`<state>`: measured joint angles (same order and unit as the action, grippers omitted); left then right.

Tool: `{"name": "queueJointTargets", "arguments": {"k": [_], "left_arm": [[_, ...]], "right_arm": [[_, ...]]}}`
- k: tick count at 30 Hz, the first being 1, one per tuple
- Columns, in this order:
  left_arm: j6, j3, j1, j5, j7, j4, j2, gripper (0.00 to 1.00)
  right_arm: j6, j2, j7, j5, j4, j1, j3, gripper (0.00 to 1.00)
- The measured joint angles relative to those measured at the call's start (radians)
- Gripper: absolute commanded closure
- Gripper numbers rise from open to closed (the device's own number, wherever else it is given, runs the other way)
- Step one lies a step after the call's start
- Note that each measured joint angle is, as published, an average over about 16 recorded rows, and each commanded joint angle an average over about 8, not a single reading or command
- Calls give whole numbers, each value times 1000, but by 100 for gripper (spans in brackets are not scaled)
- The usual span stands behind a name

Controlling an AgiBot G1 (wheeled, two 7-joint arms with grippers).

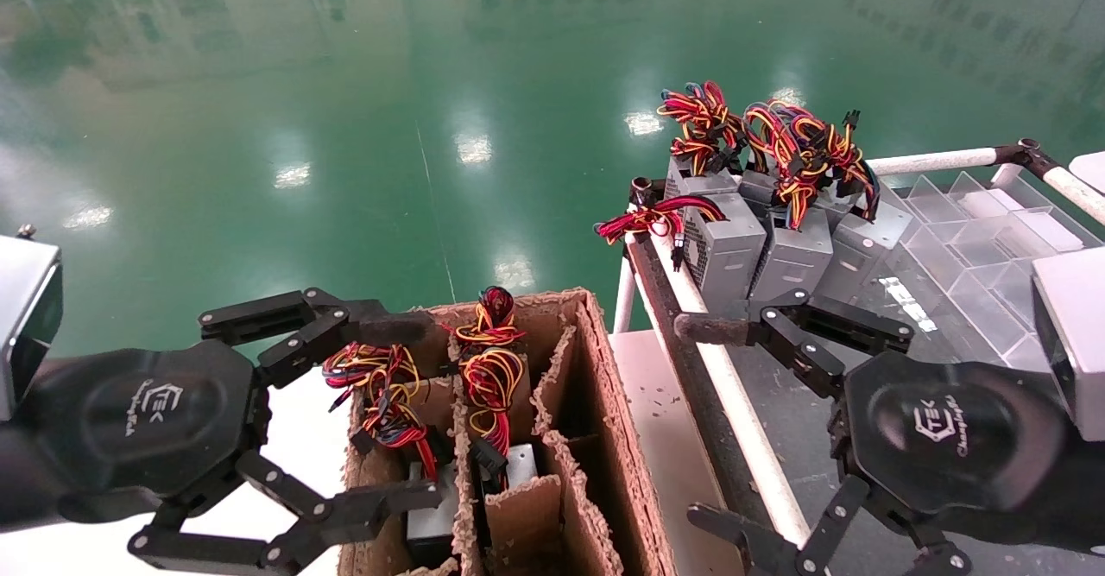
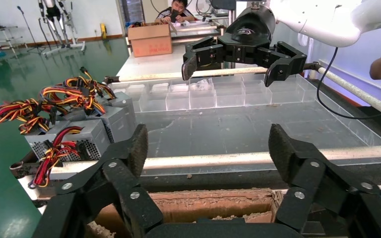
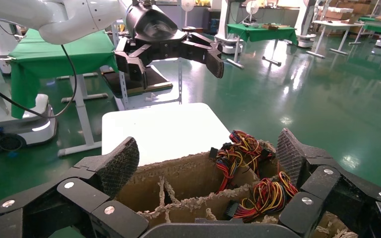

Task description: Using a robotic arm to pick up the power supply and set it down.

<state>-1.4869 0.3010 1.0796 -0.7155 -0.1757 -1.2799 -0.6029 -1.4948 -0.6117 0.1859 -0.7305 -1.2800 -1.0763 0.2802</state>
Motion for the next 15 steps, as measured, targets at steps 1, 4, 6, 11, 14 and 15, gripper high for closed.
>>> {"name": "queueJointTargets", "arguments": {"k": [1, 4, 6, 11, 14, 15], "left_arm": [[0, 0, 0, 0, 0, 0, 0, 100], [0, 0, 0, 0, 0, 0, 0, 100], [0, 0, 0, 0, 0, 0, 0, 100], [0, 0, 0, 0, 0, 0, 0, 100], [0, 0, 0, 0, 0, 0, 0, 100], [0, 0, 0, 0, 0, 0, 0, 100]], "right_arm": [[0, 0, 0, 0, 0, 0, 0, 0], [0, 0, 0, 0, 0, 0, 0, 0], [0, 0, 0, 0, 0, 0, 0, 0], [0, 0, 0, 0, 0, 0, 0, 0], [0, 0, 0, 0, 0, 0, 0, 0], [0, 0, 0, 0, 0, 0, 0, 0]]}}
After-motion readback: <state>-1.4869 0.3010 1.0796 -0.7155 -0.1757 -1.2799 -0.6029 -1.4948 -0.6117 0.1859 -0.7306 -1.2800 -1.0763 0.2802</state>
